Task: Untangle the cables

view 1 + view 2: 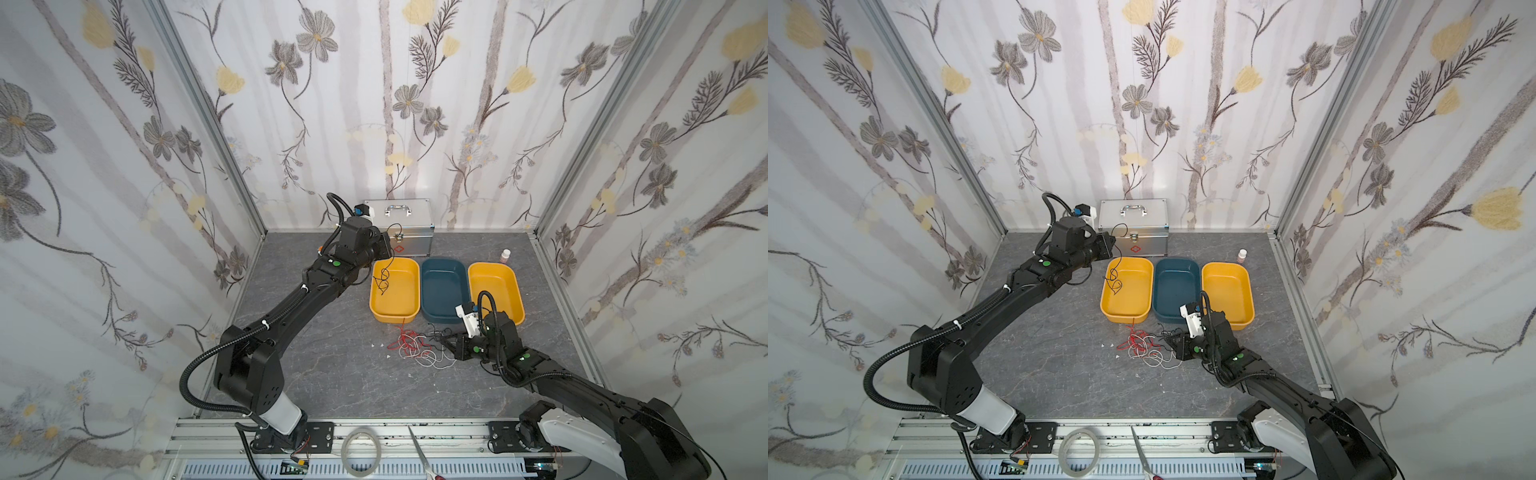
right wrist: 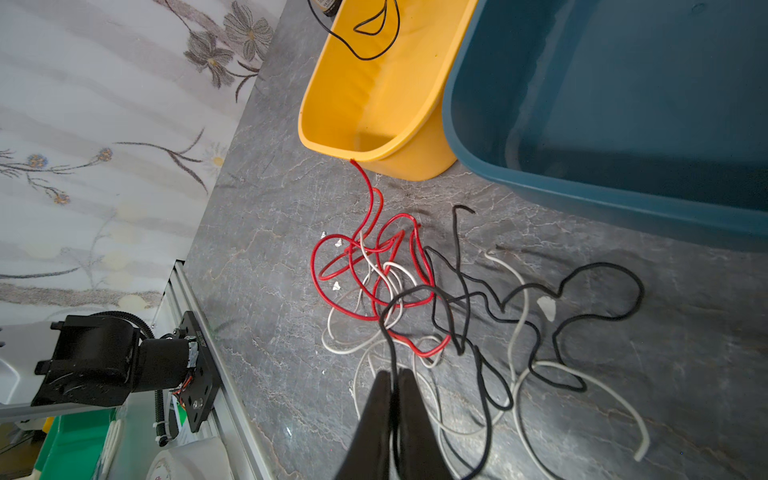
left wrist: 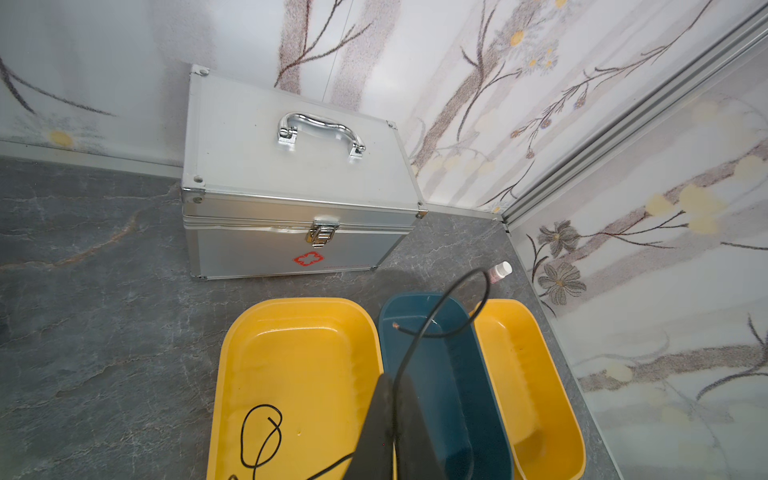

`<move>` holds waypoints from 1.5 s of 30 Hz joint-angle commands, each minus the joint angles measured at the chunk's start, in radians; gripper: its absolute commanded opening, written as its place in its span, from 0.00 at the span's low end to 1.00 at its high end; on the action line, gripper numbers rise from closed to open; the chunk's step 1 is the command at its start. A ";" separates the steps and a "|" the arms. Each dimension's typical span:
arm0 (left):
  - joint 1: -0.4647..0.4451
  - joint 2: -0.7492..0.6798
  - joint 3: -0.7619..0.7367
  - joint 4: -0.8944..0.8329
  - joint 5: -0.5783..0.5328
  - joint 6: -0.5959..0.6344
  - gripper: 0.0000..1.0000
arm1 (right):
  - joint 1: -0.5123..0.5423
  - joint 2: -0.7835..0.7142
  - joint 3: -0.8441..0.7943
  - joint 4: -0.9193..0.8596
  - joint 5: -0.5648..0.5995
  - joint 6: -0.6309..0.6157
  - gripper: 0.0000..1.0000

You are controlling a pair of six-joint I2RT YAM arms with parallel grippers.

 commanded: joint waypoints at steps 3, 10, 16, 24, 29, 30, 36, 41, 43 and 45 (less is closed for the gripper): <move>-0.009 0.065 -0.026 0.035 0.051 -0.050 0.00 | 0.001 0.007 0.026 0.012 -0.004 -0.017 0.09; -0.045 0.144 -0.025 0.012 0.018 -0.067 0.02 | 0.000 -0.036 0.042 -0.033 0.021 -0.032 0.09; -0.047 0.227 -0.010 -0.080 -0.013 -0.094 0.19 | -0.001 -0.051 0.056 -0.053 0.032 -0.040 0.09; -0.050 0.215 0.004 -0.123 -0.051 -0.079 0.53 | 0.000 -0.067 0.066 -0.064 0.039 -0.042 0.10; -0.054 0.164 -0.001 -0.117 -0.028 -0.051 0.56 | -0.001 -0.083 0.069 -0.058 0.038 -0.030 0.10; -0.057 0.152 -0.008 -0.108 -0.019 -0.046 0.56 | -0.001 -0.089 0.069 -0.055 0.037 -0.027 0.10; -0.069 0.039 -0.129 0.016 0.139 -0.049 0.57 | -0.003 -0.121 0.093 -0.050 0.004 -0.015 0.10; -0.103 -0.078 -0.293 0.132 0.253 -0.054 0.57 | -0.015 -0.152 0.127 -0.034 -0.057 0.000 0.10; -0.120 -0.121 -0.382 0.261 0.332 -0.084 0.58 | -0.021 -0.163 0.141 -0.025 -0.077 0.002 0.10; -0.143 -0.150 -0.457 0.380 0.393 -0.116 0.58 | -0.026 -0.167 0.151 -0.013 -0.097 0.008 0.10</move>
